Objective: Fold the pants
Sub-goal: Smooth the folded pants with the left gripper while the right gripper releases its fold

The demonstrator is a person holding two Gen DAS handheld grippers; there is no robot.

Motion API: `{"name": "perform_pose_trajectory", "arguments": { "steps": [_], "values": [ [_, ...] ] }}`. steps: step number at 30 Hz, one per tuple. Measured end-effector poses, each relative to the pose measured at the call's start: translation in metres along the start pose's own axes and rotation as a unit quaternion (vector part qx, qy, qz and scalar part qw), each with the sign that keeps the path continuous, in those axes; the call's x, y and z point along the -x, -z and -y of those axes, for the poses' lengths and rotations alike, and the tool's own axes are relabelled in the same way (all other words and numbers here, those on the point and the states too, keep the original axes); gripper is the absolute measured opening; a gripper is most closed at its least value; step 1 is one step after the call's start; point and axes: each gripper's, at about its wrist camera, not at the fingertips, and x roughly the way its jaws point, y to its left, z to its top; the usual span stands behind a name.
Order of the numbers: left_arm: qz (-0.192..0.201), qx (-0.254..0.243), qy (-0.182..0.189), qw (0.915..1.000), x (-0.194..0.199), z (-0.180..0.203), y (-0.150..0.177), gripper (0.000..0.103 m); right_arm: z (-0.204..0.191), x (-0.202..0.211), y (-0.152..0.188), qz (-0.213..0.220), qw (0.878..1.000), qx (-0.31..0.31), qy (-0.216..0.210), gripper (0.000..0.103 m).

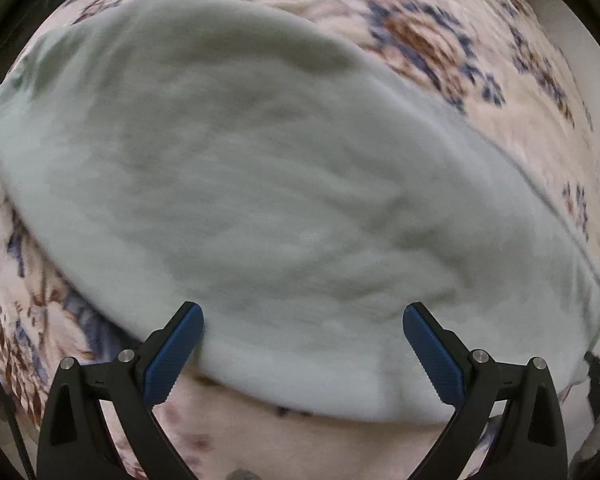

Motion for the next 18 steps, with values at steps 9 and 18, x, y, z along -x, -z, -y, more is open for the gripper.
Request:
{"name": "perform_pose_trajectory", "arguments": {
  "steps": [9, 18],
  "values": [
    [0.101, 0.035, 0.007, 0.9943, 0.094, -0.127, -0.033, 0.102, -0.088, 0.046, 0.081, 0.003, 0.991, 0.133, -0.023, 0.083],
    [0.13, 0.033, 0.009, 0.9909, 0.118, -0.293, -0.135, 0.102, -0.164, 0.045, 0.214, 0.021, 0.994, 0.103, -0.039, 0.084]
  ]
}}
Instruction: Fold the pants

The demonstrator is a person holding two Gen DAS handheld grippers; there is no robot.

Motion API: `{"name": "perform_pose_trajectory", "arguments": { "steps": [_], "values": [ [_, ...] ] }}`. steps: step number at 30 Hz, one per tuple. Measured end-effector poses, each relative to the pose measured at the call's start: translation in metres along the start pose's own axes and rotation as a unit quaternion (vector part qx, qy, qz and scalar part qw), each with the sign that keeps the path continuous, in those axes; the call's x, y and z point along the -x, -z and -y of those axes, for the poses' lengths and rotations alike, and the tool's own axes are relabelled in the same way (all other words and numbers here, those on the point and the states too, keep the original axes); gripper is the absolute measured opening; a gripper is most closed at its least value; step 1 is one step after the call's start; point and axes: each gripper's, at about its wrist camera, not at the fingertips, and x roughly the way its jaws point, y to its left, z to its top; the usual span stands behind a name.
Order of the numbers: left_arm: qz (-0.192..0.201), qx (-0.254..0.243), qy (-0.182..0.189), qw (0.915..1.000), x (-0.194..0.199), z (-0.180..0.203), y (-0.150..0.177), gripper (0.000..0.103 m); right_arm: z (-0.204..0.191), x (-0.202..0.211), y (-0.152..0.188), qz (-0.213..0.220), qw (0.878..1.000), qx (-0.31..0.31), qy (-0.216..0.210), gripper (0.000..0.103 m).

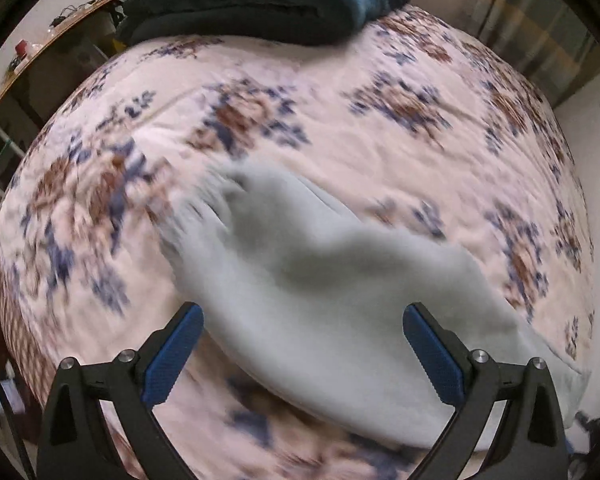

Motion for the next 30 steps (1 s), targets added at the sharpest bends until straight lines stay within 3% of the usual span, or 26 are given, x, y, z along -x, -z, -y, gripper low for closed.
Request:
{"name": "perform_pose_trajectory", "arguments": {
  "steps": [3, 7, 10, 12, 14, 15, 17, 18, 21, 26, 28, 29, 30],
  "values": [
    [-0.012, -0.004, 0.013, 0.9998, -0.021, -0.035, -0.03, 0.102, -0.041, -0.03, 0.057, -0.034, 0.999, -0.015, 0.003, 0.084],
    [-0.064, -0.008, 0.054, 0.9965, -0.064, -0.082, -0.063, 0.102, -0.12, -0.098, 0.132, -0.09, 0.995, -0.025, -0.038, 0.084],
    [-0.119, -0.011, 0.07, 0.9903, -0.105, -0.108, -0.072, 0.099, -0.171, -0.147, 0.189, -0.139, 0.986, -0.051, -0.077, 0.084],
    [-0.135, -0.009, 0.072, 0.9881, -0.12, -0.118, -0.069, 0.095, -0.194, -0.173, 0.22, -0.164, 0.981, -0.063, -0.083, 0.084],
    [-0.143, 0.0, 0.092, 0.9854, -0.13, -0.126, -0.063, 0.071, -0.207, -0.191, 0.252, -0.185, 0.976, -0.09, -0.073, 0.084],
    [-0.141, 0.002, 0.108, 0.9841, -0.13, -0.128, -0.059, 0.042, -0.21, -0.198, 0.263, -0.194, 0.972, -0.102, -0.082, 0.084],
    [-0.13, -0.016, 0.118, 0.9844, -0.126, -0.124, -0.054, 0.033, -0.214, -0.206, 0.278, -0.195, 0.968, -0.124, -0.098, 0.075],
    [-0.114, -0.037, 0.108, 0.987, -0.12, -0.12, -0.051, 0.03, -0.216, -0.208, 0.281, -0.189, 0.967, -0.132, -0.105, 0.063],
    [-0.096, -0.05, 0.075, 0.9913, -0.109, -0.121, -0.045, 0.029, -0.223, -0.205, 0.285, -0.149, 0.978, -0.122, -0.077, 0.018],
    [-0.136, -0.028, 0.049, 0.9891, -0.133, -0.148, -0.031, 0.036, -0.234, -0.198, 0.306, -0.17, 0.984, -0.04, -0.023, 0.017],
    [-0.134, -0.032, 0.038, 0.9898, -0.121, -0.148, -0.032, 0.054, -0.232, -0.211, 0.309, -0.199, 0.978, -0.053, -0.02, 0.026],
    [-0.131, -0.033, 0.031, 0.9903, -0.111, -0.146, -0.033, 0.058, -0.232, -0.215, 0.305, -0.215, 0.974, -0.065, -0.027, 0.03],
    [-0.125, -0.031, 0.031, 0.9912, -0.095, -0.146, -0.032, 0.061, -0.233, -0.215, 0.3, -0.23, 0.97, -0.069, -0.031, 0.041]
  ]
}}
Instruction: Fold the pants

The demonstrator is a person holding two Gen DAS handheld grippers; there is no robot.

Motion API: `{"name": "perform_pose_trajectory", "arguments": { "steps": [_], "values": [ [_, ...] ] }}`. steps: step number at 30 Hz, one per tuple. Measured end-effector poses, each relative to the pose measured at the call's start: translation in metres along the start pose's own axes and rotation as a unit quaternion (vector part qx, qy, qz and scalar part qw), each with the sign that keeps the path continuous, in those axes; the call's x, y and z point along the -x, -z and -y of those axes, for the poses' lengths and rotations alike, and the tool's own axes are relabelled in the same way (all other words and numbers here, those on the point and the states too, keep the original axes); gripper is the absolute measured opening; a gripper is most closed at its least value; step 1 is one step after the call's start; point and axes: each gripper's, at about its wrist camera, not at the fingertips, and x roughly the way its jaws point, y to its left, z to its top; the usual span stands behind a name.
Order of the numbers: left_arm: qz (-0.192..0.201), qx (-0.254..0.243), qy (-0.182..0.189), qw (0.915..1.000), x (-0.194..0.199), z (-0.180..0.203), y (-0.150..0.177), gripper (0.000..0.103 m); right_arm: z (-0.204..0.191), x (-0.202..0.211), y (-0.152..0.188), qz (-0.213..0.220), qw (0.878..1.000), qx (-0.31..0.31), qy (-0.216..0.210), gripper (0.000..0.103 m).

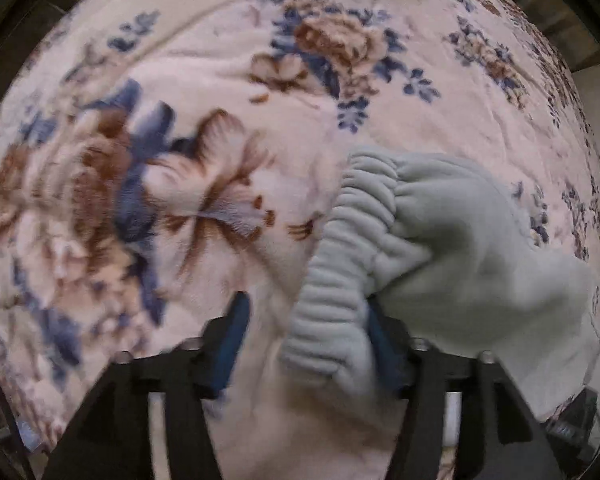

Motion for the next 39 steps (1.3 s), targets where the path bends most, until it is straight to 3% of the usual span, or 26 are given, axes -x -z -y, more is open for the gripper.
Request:
{"name": "perform_pose_trajectory", "arguments": {
  "steps": [3, 7, 9, 11, 14, 17, 18, 20, 22, 23, 24, 25, 26, 27, 28, 29, 31, 33, 35, 36, 39],
  "values": [
    [0.036, 0.008, -0.016, 0.9992, 0.043, 0.008, 0.017, 0.062, -0.014, 0.027, -0.003, -0.018, 0.999, 0.036, -0.009, 0.067],
    [0.077, -0.01, 0.006, 0.997, 0.086, 0.049, 0.012, 0.067, -0.061, 0.079, -0.003, 0.012, 0.986, 0.16, 0.035, 0.069],
    [0.089, -0.046, 0.028, 0.9946, 0.088, 0.087, -0.01, 0.068, -0.089, 0.094, -0.012, 0.026, 0.976, 0.214, 0.044, 0.069],
    [0.084, -0.1, 0.031, 0.9909, 0.065, 0.127, -0.044, 0.069, -0.122, 0.107, -0.037, 0.046, 0.961, 0.269, 0.051, 0.069],
    [0.021, -0.177, 0.039, 0.9832, 0.011, 0.172, -0.084, 0.069, -0.181, 0.106, -0.089, 0.045, 0.945, 0.32, 0.053, 0.069],
    [-0.097, -0.247, 0.065, 0.9621, -0.052, 0.206, -0.101, 0.069, -0.219, 0.082, -0.145, -0.023, 0.935, 0.349, 0.058, 0.069],
    [-0.141, -0.259, 0.054, 0.9541, -0.077, 0.211, -0.102, 0.069, -0.224, 0.072, -0.156, -0.044, 0.932, 0.353, 0.067, 0.069],
    [-0.187, -0.279, 0.04, 0.9409, -0.102, 0.215, -0.096, 0.069, -0.229, 0.05, -0.181, -0.098, 0.923, 0.361, 0.089, 0.069],
    [-0.195, -0.302, 0.031, 0.9327, -0.111, 0.216, -0.089, 0.064, -0.229, 0.036, -0.193, -0.13, 0.916, 0.365, 0.104, 0.068],
    [-0.18, -0.313, 0.02, 0.9324, -0.11, 0.215, -0.087, 0.051, -0.227, 0.031, -0.193, -0.142, 0.91, 0.374, 0.112, 0.067],
    [-0.155, -0.333, -0.015, 0.9301, -0.107, 0.214, -0.085, 0.029, -0.226, 0.027, -0.191, -0.148, 0.905, 0.382, 0.114, 0.055],
    [-0.139, -0.34, -0.03, 0.9295, -0.104, 0.211, -0.084, 0.023, -0.222, 0.024, -0.187, -0.154, 0.899, 0.393, 0.116, 0.036],
    [-0.12, -0.342, -0.044, 0.9311, -0.1, 0.206, -0.084, 0.018, -0.219, 0.022, -0.183, -0.158, 0.895, 0.401, 0.117, 0.028],
    [-0.084, -0.354, -0.089, 0.9274, -0.095, 0.199, -0.086, 0.011, -0.217, 0.02, -0.18, -0.151, 0.891, 0.409, 0.125, 0.02],
    [-0.062, -0.36, -0.121, 0.923, -0.094, 0.193, -0.088, 0.011, -0.212, 0.021, -0.181, -0.135, 0.891, 0.412, 0.134, 0.016],
    [-0.058, -0.35, -0.142, 0.9242, -0.096, 0.183, -0.094, 0.011, -0.208, 0.023, -0.183, -0.124, 0.895, 0.408, 0.134, 0.014],
    [-0.066, -0.287, -0.125, 0.9476, -0.094, 0.158, -0.111, 0.013, -0.199, 0.026, -0.194, -0.09, 0.908, 0.384, 0.143, 0.012],
    [-0.052, -0.241, -0.107, 0.9632, -0.079, 0.145, -0.12, 0.014, -0.196, 0.029, -0.202, -0.052, 0.913, 0.371, 0.161, 0.012],
    [-0.039, -0.201, -0.076, 0.9759, -0.059, 0.142, -0.121, 0.025, -0.202, 0.036, -0.204, 0.007, 0.894, 0.384, 0.231, 0.014],
    [-0.027, -0.183, -0.059, 0.9809, -0.046, 0.143, -0.12, 0.033, -0.205, 0.042, -0.204, 0.02, 0.893, 0.384, 0.235, 0.014],
    [0.017, -0.145, 0.008, 0.9892, -0.002, 0.156, -0.103, 0.045, -0.204, 0.094, -0.191, 0.073, 0.92, 0.36, 0.139, 0.016]
  ]
}}
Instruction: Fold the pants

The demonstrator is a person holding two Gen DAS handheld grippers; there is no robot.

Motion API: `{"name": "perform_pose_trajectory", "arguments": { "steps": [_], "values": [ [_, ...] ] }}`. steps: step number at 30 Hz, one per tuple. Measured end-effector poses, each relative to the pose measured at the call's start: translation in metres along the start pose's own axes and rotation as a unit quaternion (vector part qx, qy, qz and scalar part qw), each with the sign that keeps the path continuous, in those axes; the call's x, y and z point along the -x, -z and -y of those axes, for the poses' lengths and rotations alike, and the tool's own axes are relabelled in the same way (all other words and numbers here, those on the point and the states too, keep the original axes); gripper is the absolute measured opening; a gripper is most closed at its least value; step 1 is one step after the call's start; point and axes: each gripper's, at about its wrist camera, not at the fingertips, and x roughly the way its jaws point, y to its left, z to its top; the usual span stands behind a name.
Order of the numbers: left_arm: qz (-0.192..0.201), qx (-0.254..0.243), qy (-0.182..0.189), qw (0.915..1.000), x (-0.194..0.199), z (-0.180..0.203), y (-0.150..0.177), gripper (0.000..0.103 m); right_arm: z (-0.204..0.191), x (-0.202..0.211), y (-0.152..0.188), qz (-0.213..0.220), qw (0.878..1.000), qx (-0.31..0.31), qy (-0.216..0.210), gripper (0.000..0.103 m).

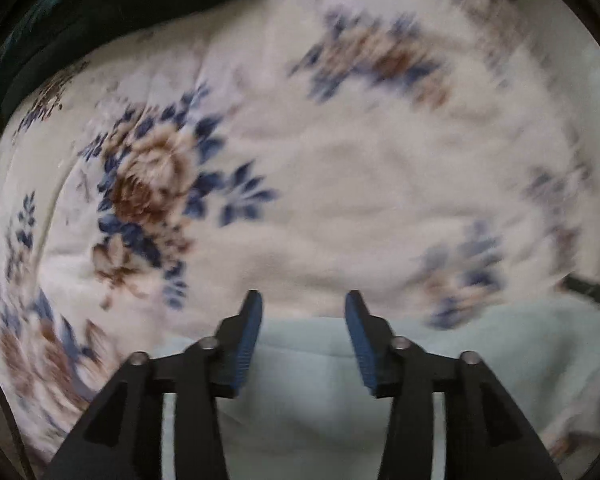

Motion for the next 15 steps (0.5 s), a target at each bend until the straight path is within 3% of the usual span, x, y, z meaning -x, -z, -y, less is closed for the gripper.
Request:
{"name": "perform_pose_trajectory", "arguments": {
  "steps": [3, 5, 8, 11, 12, 13, 15],
  "values": [
    [0.018, 0.016, 0.072, 0.9971, 0.019, 0.04, 0.021, 0.063, 0.01, 0.035, 0.024, 0.039, 0.999, -0.022, -0.026, 0.026],
    [-0.001, 0.001, 0.108, 0.9941, 0.006, 0.077, 0.031, 0.063, 0.017, 0.035, 0.043, 0.031, 0.998, -0.032, -0.053, 0.026],
    [-0.038, -0.016, 0.097, 0.9945, -0.036, 0.11, 0.042, 0.063, 0.022, 0.006, 0.064, -0.005, 0.996, -0.047, -0.078, 0.026],
    [-0.047, -0.02, 0.047, 0.9976, -0.067, 0.108, 0.044, 0.063, 0.033, -0.023, 0.067, -0.006, 0.997, -0.052, -0.05, 0.023],
    [-0.05, -0.003, 0.051, 0.9974, -0.075, 0.098, 0.043, 0.063, 0.036, -0.028, 0.066, 0.0, 0.999, -0.048, -0.024, 0.005],
    [-0.051, 0.006, 0.058, 0.997, -0.079, 0.092, 0.042, 0.063, 0.047, -0.036, 0.065, 0.002, 0.999, -0.05, -0.006, 0.0],
    [-0.048, 0.005, 0.051, 0.9975, -0.078, 0.09, 0.039, 0.063, 0.059, -0.045, 0.066, -0.005, 0.998, -0.06, -0.02, 0.0]
  ]
}}
